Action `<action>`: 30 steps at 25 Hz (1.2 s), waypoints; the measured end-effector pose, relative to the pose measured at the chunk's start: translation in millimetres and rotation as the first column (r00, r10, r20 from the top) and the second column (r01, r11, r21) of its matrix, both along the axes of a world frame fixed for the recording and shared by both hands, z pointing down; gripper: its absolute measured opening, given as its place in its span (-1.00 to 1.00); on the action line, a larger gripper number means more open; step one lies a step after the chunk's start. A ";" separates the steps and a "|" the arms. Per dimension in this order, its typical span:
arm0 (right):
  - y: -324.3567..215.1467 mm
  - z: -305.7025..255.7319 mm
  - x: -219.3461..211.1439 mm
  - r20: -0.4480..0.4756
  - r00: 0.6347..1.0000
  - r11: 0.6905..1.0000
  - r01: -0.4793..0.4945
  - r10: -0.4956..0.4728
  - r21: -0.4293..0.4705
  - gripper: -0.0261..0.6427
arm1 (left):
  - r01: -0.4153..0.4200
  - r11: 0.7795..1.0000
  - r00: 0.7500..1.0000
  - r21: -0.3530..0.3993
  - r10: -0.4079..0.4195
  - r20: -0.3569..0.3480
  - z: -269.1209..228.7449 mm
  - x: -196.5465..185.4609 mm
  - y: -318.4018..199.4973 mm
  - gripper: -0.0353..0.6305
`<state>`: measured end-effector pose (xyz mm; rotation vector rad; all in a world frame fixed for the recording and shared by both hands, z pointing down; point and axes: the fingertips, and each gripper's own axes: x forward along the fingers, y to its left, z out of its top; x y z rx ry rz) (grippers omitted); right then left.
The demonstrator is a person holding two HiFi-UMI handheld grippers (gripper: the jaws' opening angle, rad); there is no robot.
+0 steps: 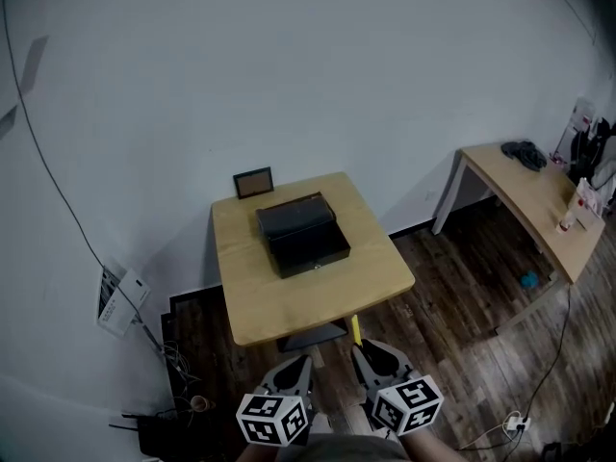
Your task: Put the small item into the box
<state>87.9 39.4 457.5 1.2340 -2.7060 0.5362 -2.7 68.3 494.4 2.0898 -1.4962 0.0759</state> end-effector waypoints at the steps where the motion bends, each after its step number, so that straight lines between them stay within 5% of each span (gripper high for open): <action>1: -8.6 -1.9 -5.2 -0.002 1.000 1.000 0.001 -0.001 0.001 -0.76 | -0.003 1.000 1.000 0.001 0.003 0.001 -1.0 -4.4 -9.1 -0.88; 20: -138.7 -21.3 -83.0 -0.006 0.999 0.998 -0.044 0.044 0.035 -0.76 | -0.043 0.999 0.999 0.011 0.043 -0.024 -5.9 -83.8 -129.2 -0.88; 30: -192.2 -4.5 -95.1 -0.014 1.000 1.000 -0.015 0.015 -0.005 -0.76 | 0.017 0.999 1.000 -0.042 -0.017 -0.021 11.9 -107.2 -163.8 -0.88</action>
